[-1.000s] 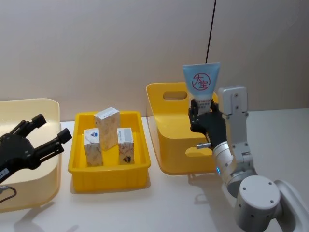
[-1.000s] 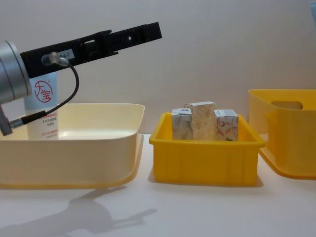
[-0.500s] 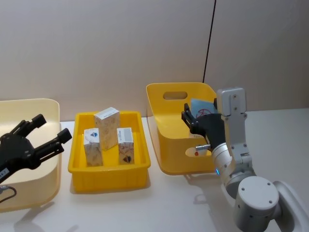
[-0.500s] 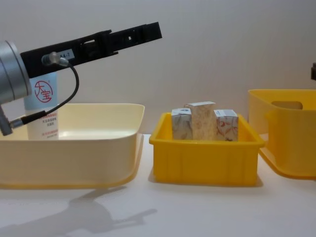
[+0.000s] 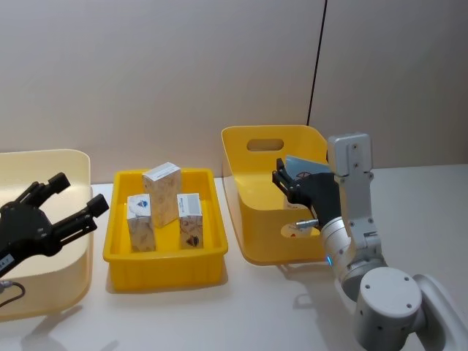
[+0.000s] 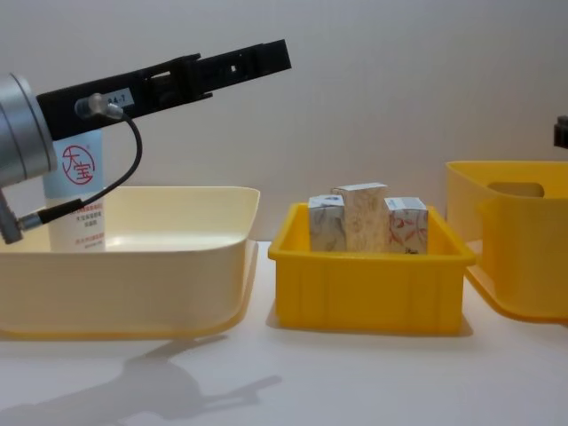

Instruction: Bimanual collaborative sorting of washing and personal care products

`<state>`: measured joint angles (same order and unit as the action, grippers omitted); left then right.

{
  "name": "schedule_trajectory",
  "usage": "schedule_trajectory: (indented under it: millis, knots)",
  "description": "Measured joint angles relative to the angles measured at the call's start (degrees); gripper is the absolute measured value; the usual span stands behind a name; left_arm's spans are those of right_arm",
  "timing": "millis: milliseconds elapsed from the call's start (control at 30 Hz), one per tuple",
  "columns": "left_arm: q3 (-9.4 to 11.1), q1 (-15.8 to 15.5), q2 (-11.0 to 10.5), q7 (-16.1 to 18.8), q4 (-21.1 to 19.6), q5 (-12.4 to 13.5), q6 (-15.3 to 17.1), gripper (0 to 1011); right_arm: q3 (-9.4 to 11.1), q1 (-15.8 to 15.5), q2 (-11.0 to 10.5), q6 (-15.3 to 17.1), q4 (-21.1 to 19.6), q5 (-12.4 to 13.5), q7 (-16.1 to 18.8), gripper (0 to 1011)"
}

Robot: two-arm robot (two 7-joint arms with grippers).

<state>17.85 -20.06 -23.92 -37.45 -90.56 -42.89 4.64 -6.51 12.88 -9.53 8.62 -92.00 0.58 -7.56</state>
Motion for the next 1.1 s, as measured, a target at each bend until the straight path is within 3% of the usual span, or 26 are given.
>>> schedule_trajectory:
  millis: [367, 667, 1100]
  knots:
    - [0.0, 0.0, 0.0, 0.0, 0.0, 0.0, 0.0, 1002, 0.4, -0.69, 0.32, -0.51, -0.98, 0.44, 0.38, 1001]
    - [0.0, 0.0, 0.0, 0.0, 0.0, 0.0, 0.0, 1002, 1.39, -3.04, 0.75, -3.03, -4.71, 3.13, 2.76, 1001]
    - [0.0, 0.0, 0.0, 0.0, 0.0, 0.0, 0.0, 1002, 2.08, -5.73, 0.19, -5.68, -9.24, 7.68, 8.81, 1001]
